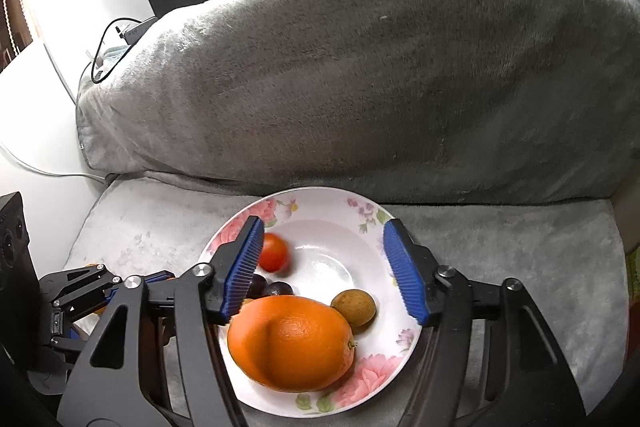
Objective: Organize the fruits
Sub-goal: 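Open the right gripper releasing the tomato while the left releases the tangerine into the plate, then withdraw both grippers from the plate back toward the loose fruit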
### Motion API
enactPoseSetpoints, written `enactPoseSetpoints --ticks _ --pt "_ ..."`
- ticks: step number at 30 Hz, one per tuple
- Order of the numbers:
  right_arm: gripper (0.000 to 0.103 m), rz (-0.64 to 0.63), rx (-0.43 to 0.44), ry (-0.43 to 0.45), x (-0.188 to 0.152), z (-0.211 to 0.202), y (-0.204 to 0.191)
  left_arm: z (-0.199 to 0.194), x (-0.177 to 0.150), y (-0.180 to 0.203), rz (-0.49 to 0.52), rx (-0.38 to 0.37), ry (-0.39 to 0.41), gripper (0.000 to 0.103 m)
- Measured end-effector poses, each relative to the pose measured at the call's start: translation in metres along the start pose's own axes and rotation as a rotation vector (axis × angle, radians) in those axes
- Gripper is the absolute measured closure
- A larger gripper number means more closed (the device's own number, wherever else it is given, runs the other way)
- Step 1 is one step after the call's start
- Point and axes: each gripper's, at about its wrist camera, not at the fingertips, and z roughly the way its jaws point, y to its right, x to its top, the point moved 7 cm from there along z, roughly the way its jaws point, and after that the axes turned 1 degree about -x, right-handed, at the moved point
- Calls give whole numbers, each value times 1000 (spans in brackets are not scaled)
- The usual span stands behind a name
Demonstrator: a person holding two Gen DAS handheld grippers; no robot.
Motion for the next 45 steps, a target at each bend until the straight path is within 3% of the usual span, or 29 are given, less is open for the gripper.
enactPoseSetpoints --ticks 3,6,8,15,24,45 --pt "23 -4 -6 12 0 -4 -1 -3 1 1 0 1 11 55" --pt "19 -5 -11 17 0 -6 -1 -7 3 2 8 1 22 52" --pt "16 -5 -15 19 0 -7 -1 -9 3 4 15 7 31 42" --pt "10 -10 -16 28 1 -16 -2 -14 4 4 16 11 47 34" --pt "6 -19 -26 43 2 -25 -6 -23 6 9 28 24 69 27" --pt "4 -45 -34 83 1 -51 -24 -58 4 7 30 48 128 27"
